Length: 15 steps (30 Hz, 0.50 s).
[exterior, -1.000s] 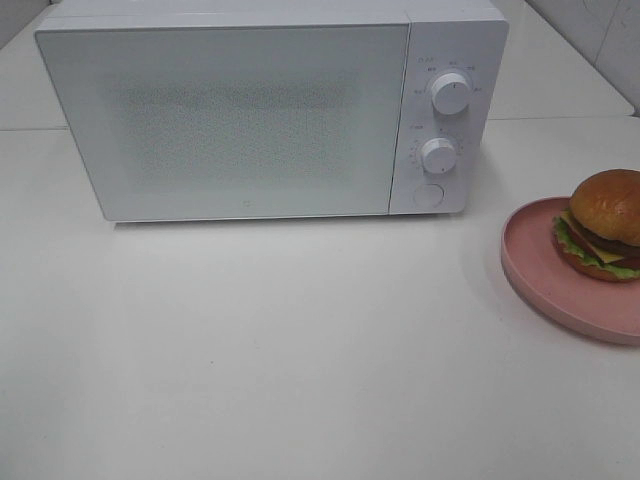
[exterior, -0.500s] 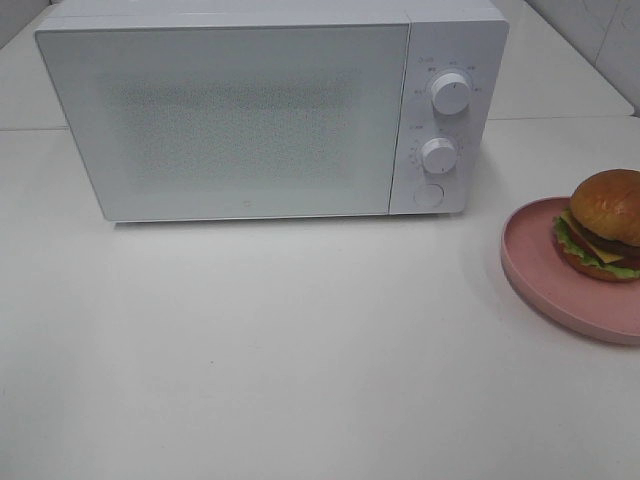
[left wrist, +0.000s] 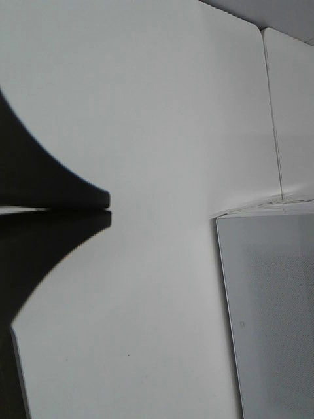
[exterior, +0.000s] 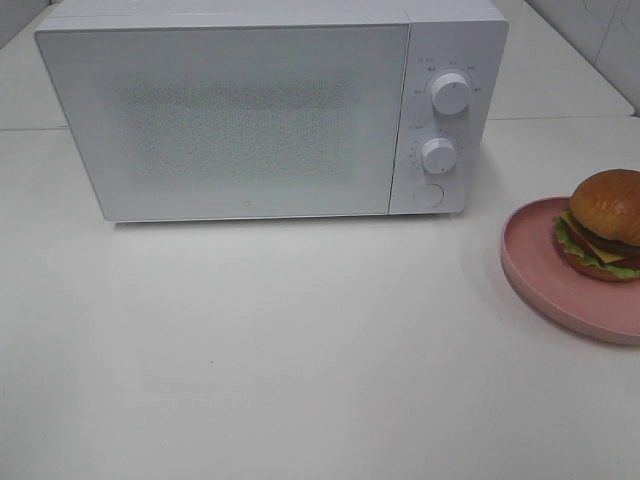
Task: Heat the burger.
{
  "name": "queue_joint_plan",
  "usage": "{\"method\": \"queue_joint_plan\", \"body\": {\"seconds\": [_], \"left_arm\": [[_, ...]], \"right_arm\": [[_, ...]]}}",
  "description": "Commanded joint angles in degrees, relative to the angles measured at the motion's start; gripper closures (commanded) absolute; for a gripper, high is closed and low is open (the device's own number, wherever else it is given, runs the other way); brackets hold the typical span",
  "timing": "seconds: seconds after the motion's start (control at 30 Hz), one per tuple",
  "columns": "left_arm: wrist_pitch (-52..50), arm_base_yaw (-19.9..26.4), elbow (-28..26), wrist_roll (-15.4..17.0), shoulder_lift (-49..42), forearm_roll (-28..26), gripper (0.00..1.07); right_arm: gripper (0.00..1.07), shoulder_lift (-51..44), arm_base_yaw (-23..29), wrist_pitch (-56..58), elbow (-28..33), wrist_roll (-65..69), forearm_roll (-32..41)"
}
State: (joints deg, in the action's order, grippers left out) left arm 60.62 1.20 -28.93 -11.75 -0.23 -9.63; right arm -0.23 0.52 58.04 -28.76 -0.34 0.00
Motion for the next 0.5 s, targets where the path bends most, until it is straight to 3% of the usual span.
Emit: {"method": "queue_joint_plan", "body": {"seconds": [0.03, 0.5], "left_arm": [[-0.57, -0.06, 0.11, 0.17, -1.55, 0.00, 1.06], [-0.57, -0.11, 0.11, 0.17, -1.55, 0.11, 1.06]], "right_arm": [[0.52, -1.49, -0.29, -0.69, 0.11, 0.34, 0.00], [0.52, -1.49, -0.29, -0.69, 0.11, 0.34, 0.00]]}}
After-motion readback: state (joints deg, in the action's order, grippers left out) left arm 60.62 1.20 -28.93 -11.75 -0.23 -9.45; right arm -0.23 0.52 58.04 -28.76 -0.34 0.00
